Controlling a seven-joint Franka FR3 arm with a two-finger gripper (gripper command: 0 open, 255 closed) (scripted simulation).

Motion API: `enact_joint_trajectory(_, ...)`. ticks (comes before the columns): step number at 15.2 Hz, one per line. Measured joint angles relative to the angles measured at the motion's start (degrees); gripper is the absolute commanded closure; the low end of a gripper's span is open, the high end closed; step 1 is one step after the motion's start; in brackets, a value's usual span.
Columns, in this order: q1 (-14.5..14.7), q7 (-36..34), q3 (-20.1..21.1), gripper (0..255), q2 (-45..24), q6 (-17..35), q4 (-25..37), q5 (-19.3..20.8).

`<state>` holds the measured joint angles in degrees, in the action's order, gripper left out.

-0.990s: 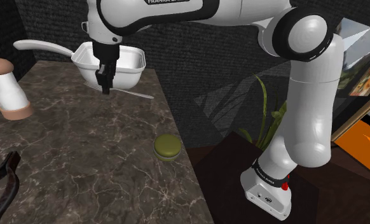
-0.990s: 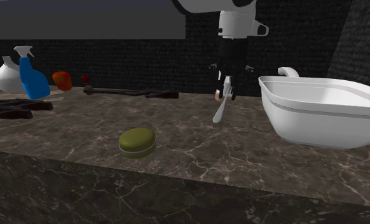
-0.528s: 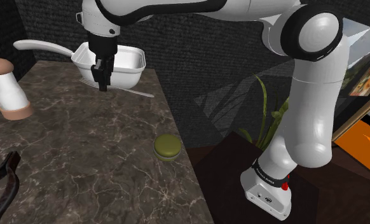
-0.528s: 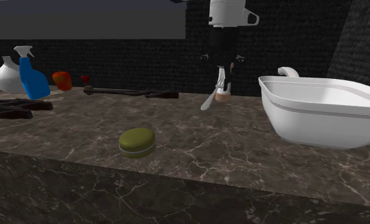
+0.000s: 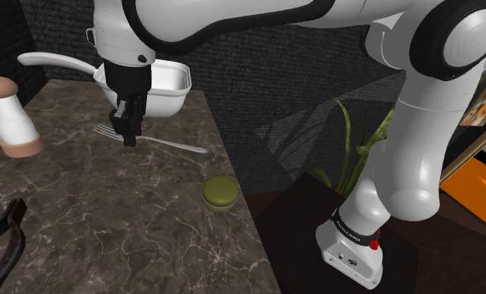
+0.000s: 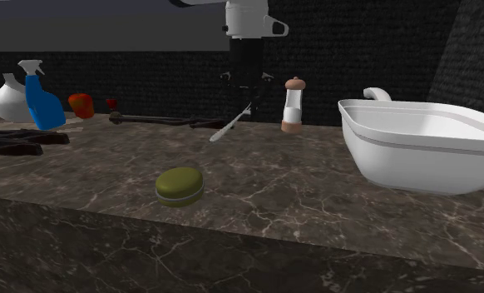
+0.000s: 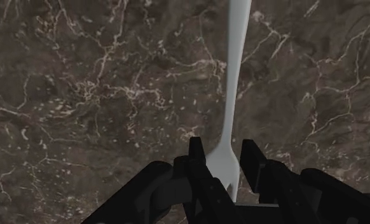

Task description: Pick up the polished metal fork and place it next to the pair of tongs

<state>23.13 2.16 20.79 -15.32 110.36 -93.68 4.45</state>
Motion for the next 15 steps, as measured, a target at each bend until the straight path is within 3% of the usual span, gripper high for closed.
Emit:
enact_joint_trajectory(6, 3.8, -6.86, 2.88, 255, 4.75, 1.75, -6.24, -0.83)
enact_joint_trajectory(15, 10.35, -18.1, 7.3, 255, 5.98, 2.06, -7.9, -0.1)
